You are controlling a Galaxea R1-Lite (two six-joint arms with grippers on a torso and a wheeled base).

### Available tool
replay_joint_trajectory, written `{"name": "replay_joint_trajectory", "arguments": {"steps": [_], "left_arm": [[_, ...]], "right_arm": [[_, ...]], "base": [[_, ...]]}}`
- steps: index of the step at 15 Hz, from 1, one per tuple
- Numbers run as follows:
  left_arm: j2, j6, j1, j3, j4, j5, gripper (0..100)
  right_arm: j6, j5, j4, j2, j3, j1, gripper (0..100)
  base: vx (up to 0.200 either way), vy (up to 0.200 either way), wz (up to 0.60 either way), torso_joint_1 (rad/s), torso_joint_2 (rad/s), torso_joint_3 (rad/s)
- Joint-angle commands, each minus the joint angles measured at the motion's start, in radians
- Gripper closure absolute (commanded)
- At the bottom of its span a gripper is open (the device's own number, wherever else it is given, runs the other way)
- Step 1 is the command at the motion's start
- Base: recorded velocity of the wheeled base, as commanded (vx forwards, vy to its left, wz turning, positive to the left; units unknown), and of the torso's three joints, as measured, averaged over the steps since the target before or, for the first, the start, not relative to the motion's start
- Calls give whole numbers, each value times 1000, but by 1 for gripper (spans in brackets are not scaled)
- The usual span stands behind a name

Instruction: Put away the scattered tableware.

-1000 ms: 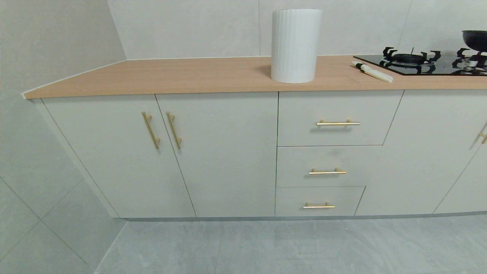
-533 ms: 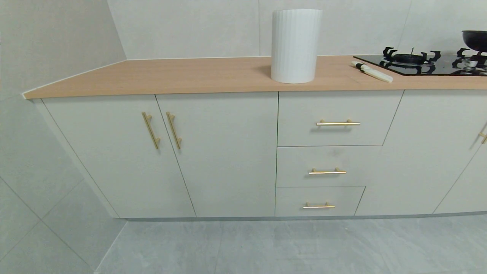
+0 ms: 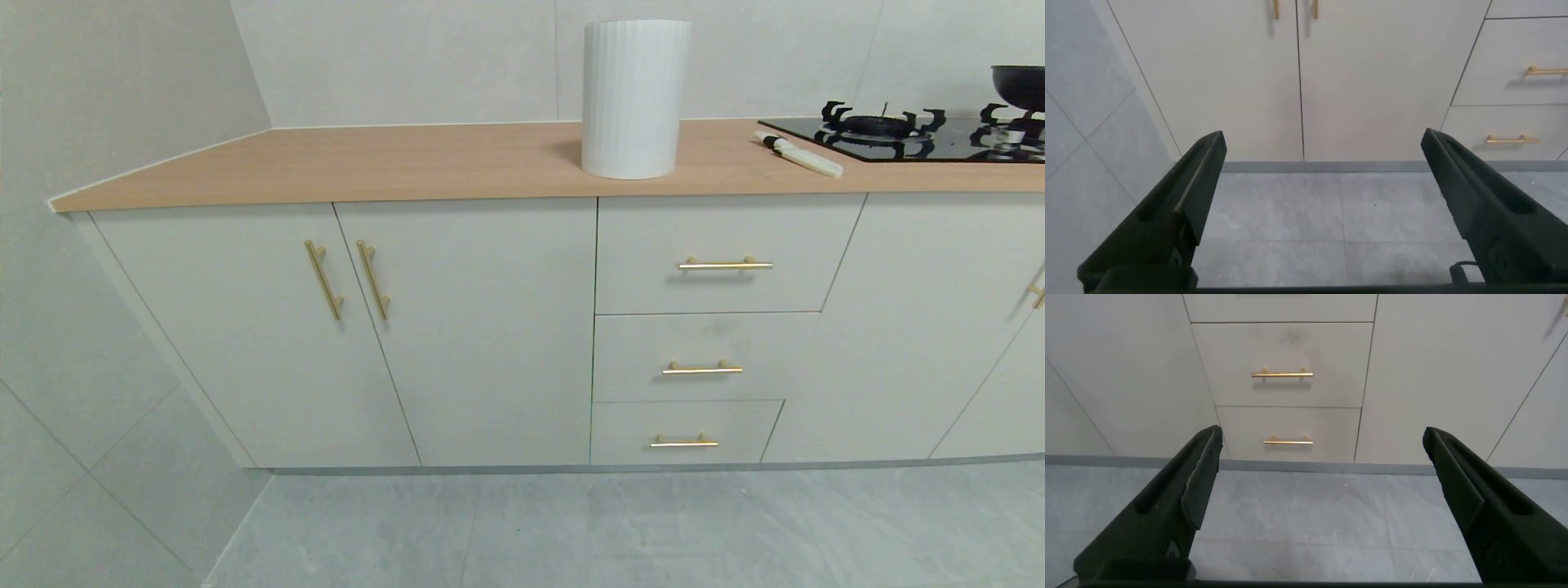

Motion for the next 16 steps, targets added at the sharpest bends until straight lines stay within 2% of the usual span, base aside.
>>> {"name": "replay_joint_trajectory", "arguments": {"steps": [1,3,16], "left_arm": [[0,1,0,0,0,0,0],[0,-1,0,0,0,0,0],[0,-6,0,0,0,0,0]], "right_arm": [[0,-1,-1,3,0,0,0],[0,-1,1,3,0,0,0],[4,-1,-1,3,0,0,0]], "base": [[0,0,0,0,0,0],[0,0,0,0,0,0],[200,0,0,2,2,4]]}}
